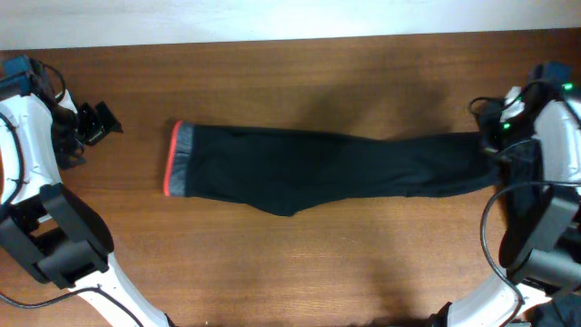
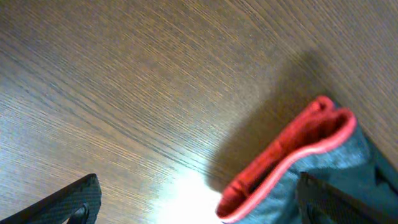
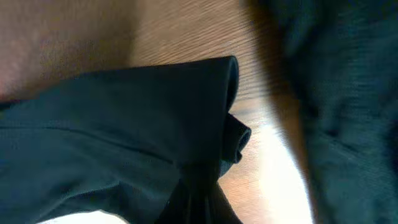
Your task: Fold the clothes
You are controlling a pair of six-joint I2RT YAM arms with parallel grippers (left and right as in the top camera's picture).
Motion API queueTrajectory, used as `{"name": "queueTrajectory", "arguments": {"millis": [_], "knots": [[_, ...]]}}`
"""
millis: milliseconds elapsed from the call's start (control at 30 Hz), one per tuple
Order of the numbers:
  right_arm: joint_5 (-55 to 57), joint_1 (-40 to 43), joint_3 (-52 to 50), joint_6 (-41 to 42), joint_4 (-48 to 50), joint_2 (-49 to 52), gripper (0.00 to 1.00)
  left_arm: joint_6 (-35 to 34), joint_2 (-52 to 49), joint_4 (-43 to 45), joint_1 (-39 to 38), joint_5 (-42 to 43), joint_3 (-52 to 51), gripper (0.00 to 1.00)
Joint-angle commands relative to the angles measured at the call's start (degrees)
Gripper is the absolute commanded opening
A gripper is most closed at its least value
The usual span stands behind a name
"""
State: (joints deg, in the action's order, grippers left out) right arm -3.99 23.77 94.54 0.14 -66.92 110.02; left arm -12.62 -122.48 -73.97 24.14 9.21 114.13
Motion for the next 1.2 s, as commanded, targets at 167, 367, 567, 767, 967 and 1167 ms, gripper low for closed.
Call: {"name": "queueTrajectory", "arguments": {"millis": [167,367,567,767,967,1167], "knots": [[-3.9,-4.0,13.1,-0.4,-9.3,0.0,0.04,0.5,1.5,-0.1,0.2,-0.2,0.9,0.99],[-11.3,-13.4,19.3,-0.3,-14.3,0.0,0.04,0.5,1.5,-0.1,0.2,-0.2,0.9,0.99],[-15.3,-23.3,19.4,1.0,-13.9,0.1,0.04,0.5,1.5,-0.1,0.2,-0.2,0.9,0.99],[-14.6,-30.7,18.1,4.6,-13.3,0.2,0.04,0.5,1.5,-0.1,0.2,-0.2,0.9,0.99],[-14.7,-35.8,12.5,10.4,-6.8,0.4,0.04,0.5,1.5,-0.1,0.2,-0.2,0.9,0.99],[-15.0,-40.4,4.9,16.3,2.6,0.9,0.04,0.5,1.5,-0.1,0.2,-0.2,0.9,0.99]]}}
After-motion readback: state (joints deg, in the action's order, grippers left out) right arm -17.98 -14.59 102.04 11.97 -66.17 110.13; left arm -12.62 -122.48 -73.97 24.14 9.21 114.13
